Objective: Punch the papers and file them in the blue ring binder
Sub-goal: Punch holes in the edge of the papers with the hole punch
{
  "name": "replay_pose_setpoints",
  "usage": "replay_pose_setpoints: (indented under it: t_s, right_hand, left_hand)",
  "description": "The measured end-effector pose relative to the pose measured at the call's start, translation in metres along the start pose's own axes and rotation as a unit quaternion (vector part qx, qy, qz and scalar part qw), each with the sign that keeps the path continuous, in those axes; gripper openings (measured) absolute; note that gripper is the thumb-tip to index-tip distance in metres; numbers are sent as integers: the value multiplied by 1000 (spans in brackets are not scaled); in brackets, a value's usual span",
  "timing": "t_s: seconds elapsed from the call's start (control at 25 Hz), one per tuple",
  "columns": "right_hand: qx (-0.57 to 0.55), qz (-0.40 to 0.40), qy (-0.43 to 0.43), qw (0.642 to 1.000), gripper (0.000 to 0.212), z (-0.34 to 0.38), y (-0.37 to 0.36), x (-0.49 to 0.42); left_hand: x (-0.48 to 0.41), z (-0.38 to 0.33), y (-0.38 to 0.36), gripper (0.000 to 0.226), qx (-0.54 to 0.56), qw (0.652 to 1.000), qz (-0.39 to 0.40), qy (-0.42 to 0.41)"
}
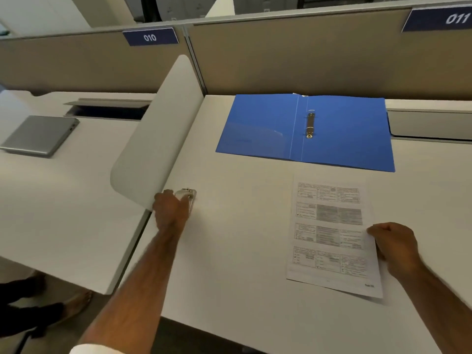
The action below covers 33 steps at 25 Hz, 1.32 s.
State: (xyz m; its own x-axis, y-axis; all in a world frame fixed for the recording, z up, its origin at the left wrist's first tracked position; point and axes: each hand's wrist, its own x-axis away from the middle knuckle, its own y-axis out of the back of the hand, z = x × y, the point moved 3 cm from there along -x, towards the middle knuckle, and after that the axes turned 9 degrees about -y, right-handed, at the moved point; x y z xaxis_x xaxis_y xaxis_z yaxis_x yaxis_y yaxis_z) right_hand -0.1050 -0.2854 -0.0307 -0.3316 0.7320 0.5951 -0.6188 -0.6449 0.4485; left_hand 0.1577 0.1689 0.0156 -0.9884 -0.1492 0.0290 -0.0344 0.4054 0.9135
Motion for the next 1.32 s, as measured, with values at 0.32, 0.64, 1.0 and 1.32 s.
replay_pose_setpoints:
  t_s: [0.32, 0.64, 1.0, 1.32]
  right_hand:
    - [-37, 63, -41, 997, 6, 0, 10, -8]
    - [-44, 69, -47, 996, 3, 1, 15, -5]
    - [-68, 68, -47, 994, 5, -2, 29, -7]
    - [-84, 72, -63, 992, 6, -9, 47, -12]
  left_hand:
    - [-25, 14, -9, 33, 81, 994, 74, -2]
    - [36, -82, -42, 39, 85, 982, 135, -105]
    - [122, -169, -93, 33, 72, 966, 187, -164]
    - [131, -172, -97, 33, 71, 968, 179, -164]
